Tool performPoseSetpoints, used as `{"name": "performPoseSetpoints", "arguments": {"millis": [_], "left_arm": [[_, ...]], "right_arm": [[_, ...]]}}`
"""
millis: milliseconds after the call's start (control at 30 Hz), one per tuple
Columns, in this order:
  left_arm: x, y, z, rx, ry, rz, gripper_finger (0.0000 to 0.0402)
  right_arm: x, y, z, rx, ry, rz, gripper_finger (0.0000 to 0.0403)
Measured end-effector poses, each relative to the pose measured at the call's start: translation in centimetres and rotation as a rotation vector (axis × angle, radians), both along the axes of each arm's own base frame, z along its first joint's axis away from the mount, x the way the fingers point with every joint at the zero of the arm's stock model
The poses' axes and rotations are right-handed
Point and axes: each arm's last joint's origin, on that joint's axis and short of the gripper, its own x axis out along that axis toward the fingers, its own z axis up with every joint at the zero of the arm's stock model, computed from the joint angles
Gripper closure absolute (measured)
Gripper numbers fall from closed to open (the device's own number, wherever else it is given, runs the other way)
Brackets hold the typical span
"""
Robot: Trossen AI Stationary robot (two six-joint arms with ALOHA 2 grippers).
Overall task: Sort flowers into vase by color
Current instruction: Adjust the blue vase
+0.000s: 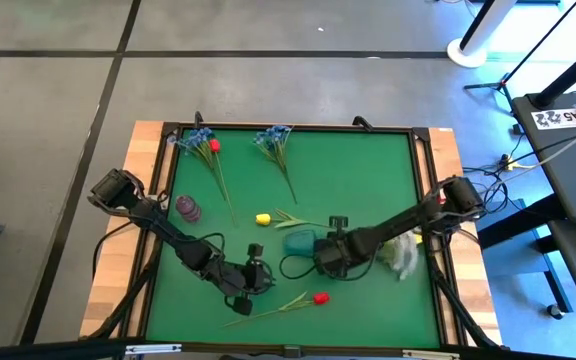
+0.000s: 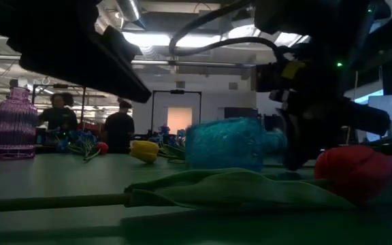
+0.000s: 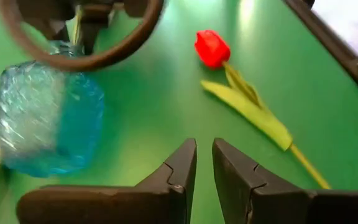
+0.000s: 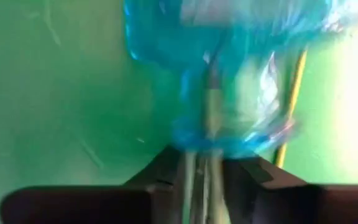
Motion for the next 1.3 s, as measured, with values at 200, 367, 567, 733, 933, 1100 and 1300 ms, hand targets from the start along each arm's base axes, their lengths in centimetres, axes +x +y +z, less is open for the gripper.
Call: {"name": "performPoseSetpoints", "arguments": {"millis": [200, 367, 567, 733, 933, 1100, 1300], "left_arm": [[1.0, 1.9, 0.0, 0.007, 0.0, 0.081, 0.0351], [1.7, 3.9, -0.4, -0.013, 0.055, 0.116, 0.0351], [1.3, 5.3, -1.2, 0.033, 0.17, 0.163, 0.0351], [1.2, 6.3, -1.5, 0.021, 0.227, 0.218, 0.0351], [2.4, 9.2, -3.0, -0.019, 0.275, 0.282, 0.0351], [3.9, 10.2, -4.1, -0.044, 0.219, 0.222, 0.0351], [4.7, 10.3, -4.0, -0.048, 0.135, 0.19, 0.0351]], "right_arm": [[-0.9, -0.2, 1.3, 0.044, 0.024, -0.062, 0.022], [-2.7, -0.3, 3.0, 0.052, 0.088, -0.121, 0.0152], [-5.4, 1.0, 3.3, 0.054, 0.229, -0.168, 0.012], [-6.8, 1.3, 1.9, 0.087, 0.29, -0.214, 0.0119], [-7.7, 0.5, 0.2, 0.112, 0.321, -0.259, 0.0119], [-7.1, 0.5, 0.4, 0.11, 0.29, -0.212, 0.0135], [-5.4, 0.4, 1.1, 0.084, 0.16, -0.178, 0.0193]]}}
